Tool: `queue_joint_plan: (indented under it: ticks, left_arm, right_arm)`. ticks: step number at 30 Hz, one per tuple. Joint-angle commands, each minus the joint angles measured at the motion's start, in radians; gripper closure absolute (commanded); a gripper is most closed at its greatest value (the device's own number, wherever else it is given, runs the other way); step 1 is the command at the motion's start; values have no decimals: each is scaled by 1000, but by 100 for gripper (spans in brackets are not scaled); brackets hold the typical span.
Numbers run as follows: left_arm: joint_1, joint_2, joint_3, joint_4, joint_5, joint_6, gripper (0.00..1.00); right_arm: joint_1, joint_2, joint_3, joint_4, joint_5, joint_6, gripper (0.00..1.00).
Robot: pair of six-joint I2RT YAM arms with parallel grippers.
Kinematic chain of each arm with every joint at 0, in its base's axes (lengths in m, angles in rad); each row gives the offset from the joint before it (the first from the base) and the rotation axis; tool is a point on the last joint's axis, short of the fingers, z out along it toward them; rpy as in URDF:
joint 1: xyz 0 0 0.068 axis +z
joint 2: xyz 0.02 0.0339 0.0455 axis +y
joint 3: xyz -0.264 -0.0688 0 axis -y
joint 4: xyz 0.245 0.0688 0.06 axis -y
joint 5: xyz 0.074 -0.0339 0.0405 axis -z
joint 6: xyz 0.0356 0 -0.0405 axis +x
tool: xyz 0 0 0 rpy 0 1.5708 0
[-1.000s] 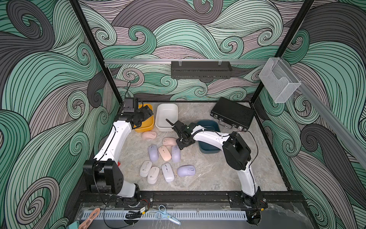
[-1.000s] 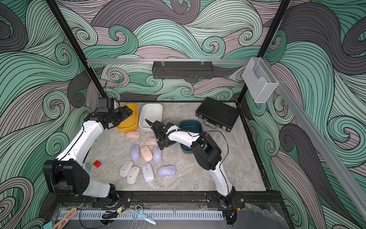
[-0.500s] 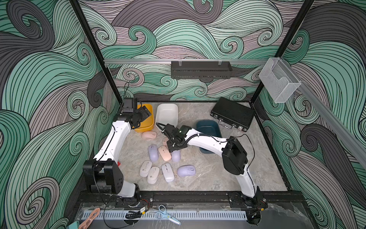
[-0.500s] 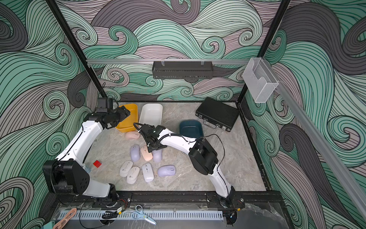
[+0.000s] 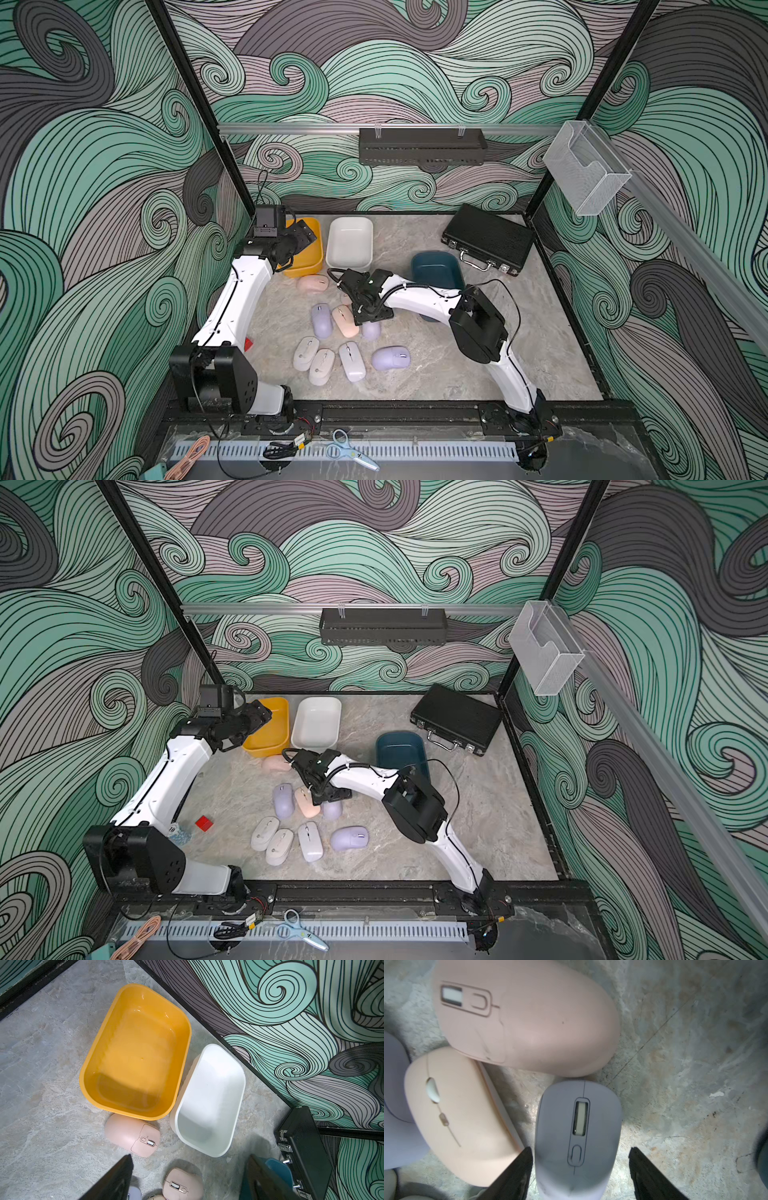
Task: Place the mice by color into the storage box
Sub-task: Pick up the mouse from the center of the board.
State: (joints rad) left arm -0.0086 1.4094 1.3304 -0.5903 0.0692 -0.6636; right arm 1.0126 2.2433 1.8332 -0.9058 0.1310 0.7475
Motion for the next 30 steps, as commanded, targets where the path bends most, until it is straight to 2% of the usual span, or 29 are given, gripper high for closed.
queue_joint_plan:
  ticks: [1, 4, 12, 17, 19, 26, 30]
  left_arm:
    - [4, -19, 12, -11, 12, 7, 15]
    - [5, -20, 11, -12, 6, 7, 15]
    - [5, -9, 9, -11, 12, 3, 15]
    - [6, -4, 9, -8, 25, 1, 15]
    - [4, -4, 8, -7, 25, 0, 15]
    - [6, 6, 5, 1, 44, -1, 15]
    - [6, 41, 6, 27, 131, 17, 16]
  right_arm:
    - [4, 23, -29, 0, 21, 22, 35]
    - [3, 25, -45, 11, 30, -5, 38]
    - [-4, 11, -91, 52, 17, -45, 34]
    - [-3, -13, -140, 92, 13, -41, 44]
    - [-2, -38, -157, 106, 22, -42, 48]
    - [0, -171, -188, 99, 96, -88, 51]
    - [-19, -282, -213, 75, 135, -133, 51]
